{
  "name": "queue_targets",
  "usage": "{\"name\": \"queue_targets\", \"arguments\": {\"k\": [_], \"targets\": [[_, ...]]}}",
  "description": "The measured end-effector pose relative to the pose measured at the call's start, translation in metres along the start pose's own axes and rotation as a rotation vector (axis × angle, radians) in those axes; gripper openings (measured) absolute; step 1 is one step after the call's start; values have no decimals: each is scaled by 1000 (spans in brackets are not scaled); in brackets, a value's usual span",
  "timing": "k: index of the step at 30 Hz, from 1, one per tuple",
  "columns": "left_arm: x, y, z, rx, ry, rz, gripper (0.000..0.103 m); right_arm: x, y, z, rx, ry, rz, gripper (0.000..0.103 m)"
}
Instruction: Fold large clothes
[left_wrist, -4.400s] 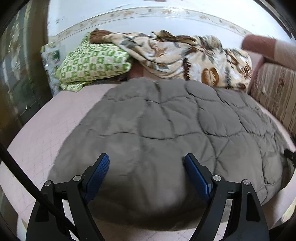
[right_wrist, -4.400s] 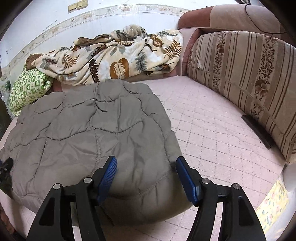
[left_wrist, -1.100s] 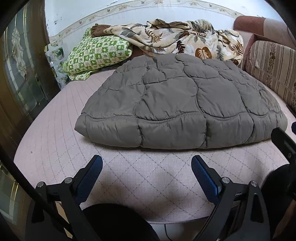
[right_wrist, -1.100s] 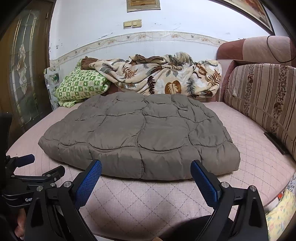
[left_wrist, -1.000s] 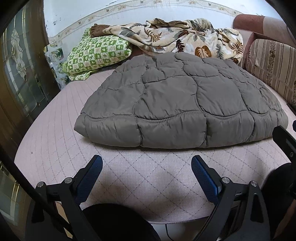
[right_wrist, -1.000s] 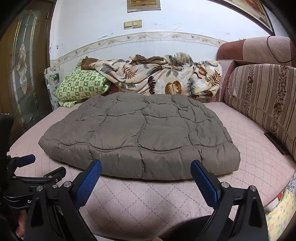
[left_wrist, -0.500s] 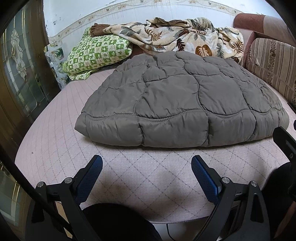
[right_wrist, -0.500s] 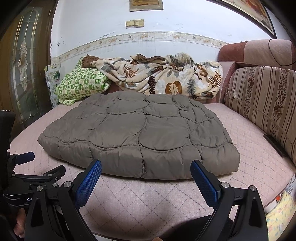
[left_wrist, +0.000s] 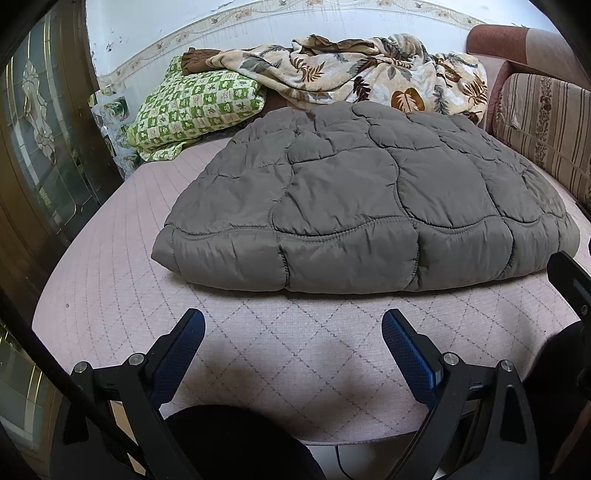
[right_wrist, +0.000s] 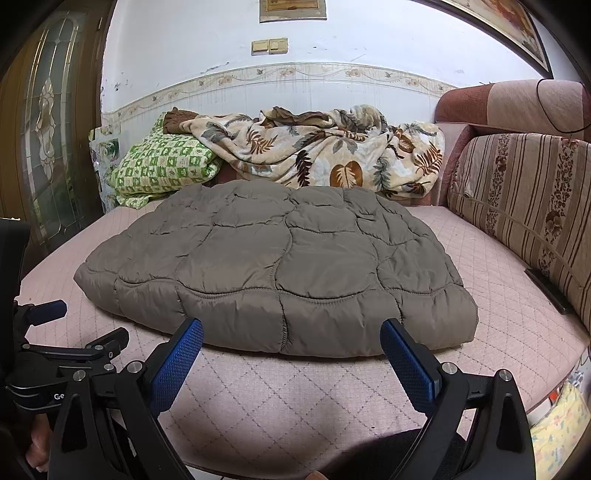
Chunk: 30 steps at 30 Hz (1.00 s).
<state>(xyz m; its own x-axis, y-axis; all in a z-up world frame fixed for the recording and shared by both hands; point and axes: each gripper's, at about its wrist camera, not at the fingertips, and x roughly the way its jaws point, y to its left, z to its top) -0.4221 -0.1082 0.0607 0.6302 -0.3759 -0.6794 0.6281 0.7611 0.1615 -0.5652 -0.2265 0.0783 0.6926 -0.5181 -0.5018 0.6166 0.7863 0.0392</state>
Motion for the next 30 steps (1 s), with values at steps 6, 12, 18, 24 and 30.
{"name": "queue_targets", "arguments": {"k": [6, 12, 18, 24, 30], "targets": [[0, -1, 0, 3, -1, 0, 96, 0, -2, 1, -1, 1, 1, 98], [-1, 0, 0, 1, -1, 0, 96, 0, -2, 0, -2, 1, 2, 98], [-1, -2, 0, 6, -2, 1, 96, 0, -2, 0, -2, 1, 1, 98], [-2, -3, 1, 12, -6, 4, 96, 0, -3, 1, -3, 2, 2, 98], [-3, -4, 1, 12, -6, -3, 96, -2, -4, 1, -3, 0, 2, 98]]}}
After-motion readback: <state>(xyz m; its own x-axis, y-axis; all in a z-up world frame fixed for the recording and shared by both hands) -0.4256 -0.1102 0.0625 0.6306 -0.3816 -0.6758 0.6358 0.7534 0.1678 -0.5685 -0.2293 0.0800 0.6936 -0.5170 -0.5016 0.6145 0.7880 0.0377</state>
